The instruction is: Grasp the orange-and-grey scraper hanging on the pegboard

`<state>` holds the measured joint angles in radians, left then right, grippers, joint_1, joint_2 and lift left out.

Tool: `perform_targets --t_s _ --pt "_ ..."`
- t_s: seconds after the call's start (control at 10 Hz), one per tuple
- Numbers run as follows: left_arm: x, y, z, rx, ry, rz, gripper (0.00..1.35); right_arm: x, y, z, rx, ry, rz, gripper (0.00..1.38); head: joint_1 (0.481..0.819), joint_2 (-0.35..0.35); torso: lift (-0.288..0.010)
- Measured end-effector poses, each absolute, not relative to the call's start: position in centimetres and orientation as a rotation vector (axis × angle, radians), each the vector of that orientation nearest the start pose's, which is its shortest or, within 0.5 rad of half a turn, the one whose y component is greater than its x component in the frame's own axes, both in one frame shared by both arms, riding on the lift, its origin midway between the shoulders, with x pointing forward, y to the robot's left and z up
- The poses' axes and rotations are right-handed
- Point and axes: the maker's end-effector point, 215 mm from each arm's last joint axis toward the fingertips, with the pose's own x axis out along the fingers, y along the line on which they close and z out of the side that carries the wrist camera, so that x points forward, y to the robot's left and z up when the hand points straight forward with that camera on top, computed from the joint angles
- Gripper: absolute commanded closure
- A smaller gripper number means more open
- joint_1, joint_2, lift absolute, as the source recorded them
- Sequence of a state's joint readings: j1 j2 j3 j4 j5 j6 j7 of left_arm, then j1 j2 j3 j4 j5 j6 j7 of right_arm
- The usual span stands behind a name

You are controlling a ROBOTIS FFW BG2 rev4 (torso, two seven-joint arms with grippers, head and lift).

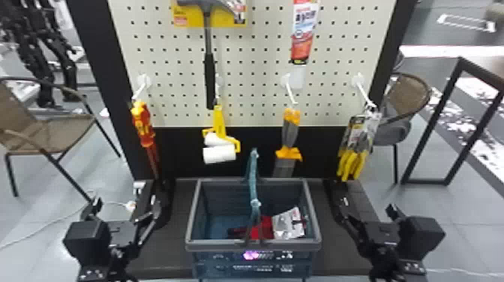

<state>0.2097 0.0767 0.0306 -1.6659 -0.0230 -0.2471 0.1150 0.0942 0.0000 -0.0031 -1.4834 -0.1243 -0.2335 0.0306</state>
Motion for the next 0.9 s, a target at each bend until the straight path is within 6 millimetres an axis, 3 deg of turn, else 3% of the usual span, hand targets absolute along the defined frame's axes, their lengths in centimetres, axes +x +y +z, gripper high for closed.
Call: perform_targets --t_s 0.7,0.9 --pt "52.39 28.46 -32.70 0.097 -0.140 0.119 0.12 55.73 -23.09 -37.22 0.124 -0.054 0.005 0.13 0.549 0.000 -0.100" --pt "52.35 28.47 -32.75 0.097 -0.139 0.119 0.12 56.16 -22.20 -37.10 0.127 -0.038 0.048 0.13 0.549 0.000 -0.100"
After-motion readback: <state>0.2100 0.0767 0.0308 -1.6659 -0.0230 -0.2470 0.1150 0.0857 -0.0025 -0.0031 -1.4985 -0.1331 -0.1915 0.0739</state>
